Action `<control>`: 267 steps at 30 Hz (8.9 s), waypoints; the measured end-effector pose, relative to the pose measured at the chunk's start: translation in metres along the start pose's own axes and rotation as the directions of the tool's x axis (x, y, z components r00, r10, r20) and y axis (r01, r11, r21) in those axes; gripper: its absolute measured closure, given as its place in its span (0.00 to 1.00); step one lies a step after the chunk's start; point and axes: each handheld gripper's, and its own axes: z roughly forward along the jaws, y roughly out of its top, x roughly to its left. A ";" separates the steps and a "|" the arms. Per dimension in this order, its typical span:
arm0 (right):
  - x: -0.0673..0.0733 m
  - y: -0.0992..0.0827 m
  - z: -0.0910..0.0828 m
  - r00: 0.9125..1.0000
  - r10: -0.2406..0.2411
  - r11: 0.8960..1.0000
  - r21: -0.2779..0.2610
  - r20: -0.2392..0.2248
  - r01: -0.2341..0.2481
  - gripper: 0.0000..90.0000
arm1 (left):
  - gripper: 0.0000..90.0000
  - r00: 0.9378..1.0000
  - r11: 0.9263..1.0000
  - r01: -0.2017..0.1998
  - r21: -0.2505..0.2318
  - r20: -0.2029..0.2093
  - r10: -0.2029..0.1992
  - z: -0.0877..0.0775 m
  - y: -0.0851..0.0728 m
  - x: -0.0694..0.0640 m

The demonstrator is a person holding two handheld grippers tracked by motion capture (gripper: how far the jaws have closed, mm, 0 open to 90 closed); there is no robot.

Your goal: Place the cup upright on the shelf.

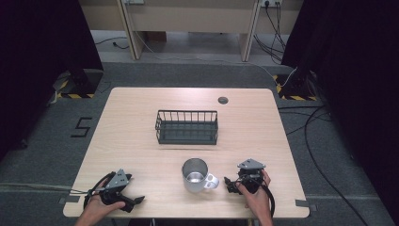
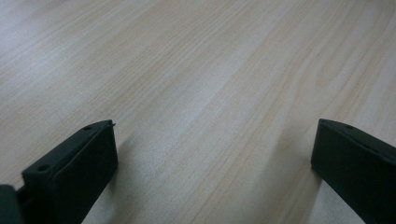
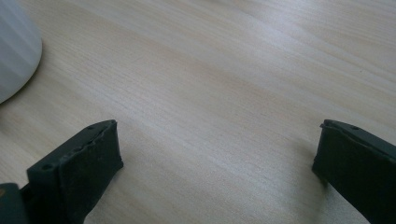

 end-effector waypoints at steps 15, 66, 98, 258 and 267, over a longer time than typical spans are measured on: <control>-0.001 -0.003 -0.006 0.999 0.037 0.998 -0.046 0.003 -0.037 0.18 | 0.00 1.000 1.000 0.000 0.000 0.000 0.000 0.000 0.000 0.000; 0.070 0.032 -0.068 0.966 -0.150 0.928 -0.367 -0.210 0.064 0.17 | 0.00 1.000 1.000 0.000 0.000 0.000 0.000 0.000 0.000 0.000; 0.108 0.058 -0.030 0.956 -0.210 0.934 -0.331 -0.206 0.134 0.07 | 0.00 1.000 1.000 0.000 0.000 0.000 0.000 0.000 0.000 0.000; 0.039 0.277 0.055 0.900 -0.292 0.934 -0.300 -0.322 0.196 0.07 | 0.00 1.000 1.000 0.002 -0.004 0.002 -0.002 0.000 0.000 0.000; 0.038 0.277 0.060 0.900 -0.288 0.935 -0.301 -0.328 0.189 0.07 | 0.00 1.000 1.000 0.002 -0.004 0.002 -0.002 0.000 0.000 0.000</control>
